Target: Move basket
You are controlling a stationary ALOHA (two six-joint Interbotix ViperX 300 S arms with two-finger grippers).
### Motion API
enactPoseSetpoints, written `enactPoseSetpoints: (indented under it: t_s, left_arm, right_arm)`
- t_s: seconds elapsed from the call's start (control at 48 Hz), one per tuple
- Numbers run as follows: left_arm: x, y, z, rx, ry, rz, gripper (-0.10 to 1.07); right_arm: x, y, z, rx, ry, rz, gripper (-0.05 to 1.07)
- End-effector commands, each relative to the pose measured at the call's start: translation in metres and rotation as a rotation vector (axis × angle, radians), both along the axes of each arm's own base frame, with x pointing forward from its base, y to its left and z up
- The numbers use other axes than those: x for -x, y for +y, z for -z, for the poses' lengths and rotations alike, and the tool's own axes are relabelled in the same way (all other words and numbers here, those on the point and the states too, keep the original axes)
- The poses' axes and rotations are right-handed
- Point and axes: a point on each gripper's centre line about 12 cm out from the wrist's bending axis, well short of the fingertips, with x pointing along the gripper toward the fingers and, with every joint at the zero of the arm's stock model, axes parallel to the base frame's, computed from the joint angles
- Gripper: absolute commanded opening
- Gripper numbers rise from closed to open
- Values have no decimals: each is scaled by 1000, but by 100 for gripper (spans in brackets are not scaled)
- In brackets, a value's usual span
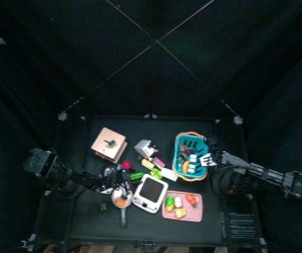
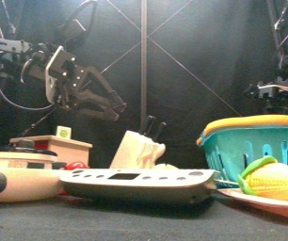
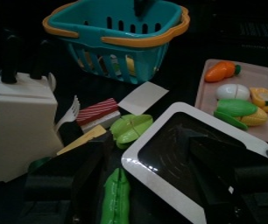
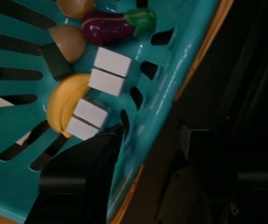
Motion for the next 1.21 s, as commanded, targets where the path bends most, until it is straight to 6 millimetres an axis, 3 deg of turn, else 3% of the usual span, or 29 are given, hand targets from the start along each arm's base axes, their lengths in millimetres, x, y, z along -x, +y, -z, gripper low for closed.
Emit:
enactPoseSetpoints:
  t_s: [0.0,0.271,0.396,0.729,1.188]
  left_arm:
    - [-2,1,-10,2,-33,-3,93]
    - [-1,1,-10,1,-33,-4,93]
    - [-1,1,-10,1,-35,-4,93]
    - [6,1,-15,5,-45,2,93]
    - [15,0,-18,-1,-51,19,93]
  right_arm:
    - [-2,-4,-1,9,-10,10,80]
    - [-2,-6,1,2,0,17,46]
    - [-3,-7,-6,14,-22,21,36]
    - [-3,-10,-41,75,-112,37,34]
    - [-7,-6,-45,41,-142,36,34]
